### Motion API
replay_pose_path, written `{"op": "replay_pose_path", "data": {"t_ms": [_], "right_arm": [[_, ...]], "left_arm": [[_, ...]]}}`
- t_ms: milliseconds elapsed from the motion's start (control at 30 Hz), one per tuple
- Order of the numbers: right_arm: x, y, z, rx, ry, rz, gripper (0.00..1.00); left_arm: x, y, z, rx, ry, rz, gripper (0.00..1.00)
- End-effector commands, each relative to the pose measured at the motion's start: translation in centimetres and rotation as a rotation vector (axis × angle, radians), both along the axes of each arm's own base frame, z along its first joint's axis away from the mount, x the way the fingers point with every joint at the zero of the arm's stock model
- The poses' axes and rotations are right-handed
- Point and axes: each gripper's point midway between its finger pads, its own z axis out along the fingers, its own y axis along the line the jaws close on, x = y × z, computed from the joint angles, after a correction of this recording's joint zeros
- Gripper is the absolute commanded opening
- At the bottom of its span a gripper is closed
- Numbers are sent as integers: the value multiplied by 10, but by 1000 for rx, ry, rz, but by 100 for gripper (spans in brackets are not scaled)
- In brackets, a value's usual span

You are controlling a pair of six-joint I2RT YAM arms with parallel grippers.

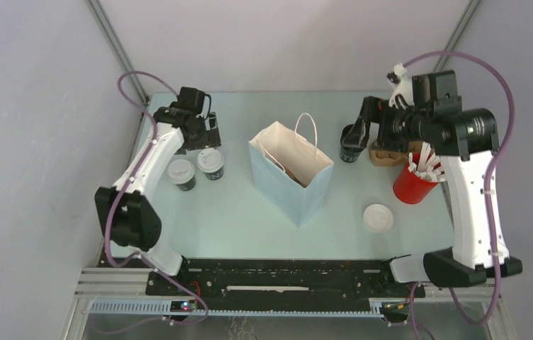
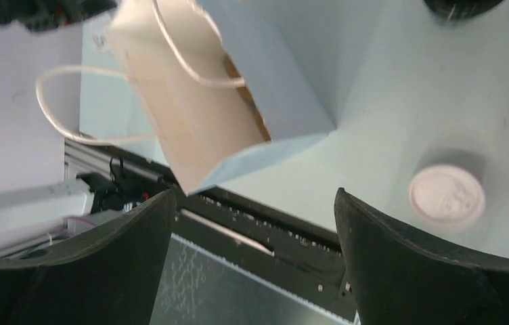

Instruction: Pack the takeout coffee

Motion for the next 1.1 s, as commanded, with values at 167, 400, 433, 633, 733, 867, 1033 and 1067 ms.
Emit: {"op": "replay_pose_path", "data": {"t_ms": [167,400,433,633,733,867,1033,1067], "right_arm": [[-46,-7,-13,16,23,2,95],[-45,-5,-11,27,0,25,96],[-44,-5,-11,26,1,30,96],[-41,-5,-16,16,7,39,96],[-39,-4,-18,20,11,42,96],[-37,-3,-19,23,12,49,96],[-35,-1,-22,28,20,57,96],[-35,-1,-23,29,21,58,96]], "left_arm": [[47,-7,-11,53,22,-96,100],[53,-10,-39,70,94,-119,100],[53,-12,-43,64,107,-125,100],[48,-19,-59,28,147,-142,100],[47,-17,-61,37,153,-137,96],[47,-13,-63,64,158,-135,90],[43,-9,-66,81,182,-139,94],[42,-9,-67,80,182,-139,92]]}}
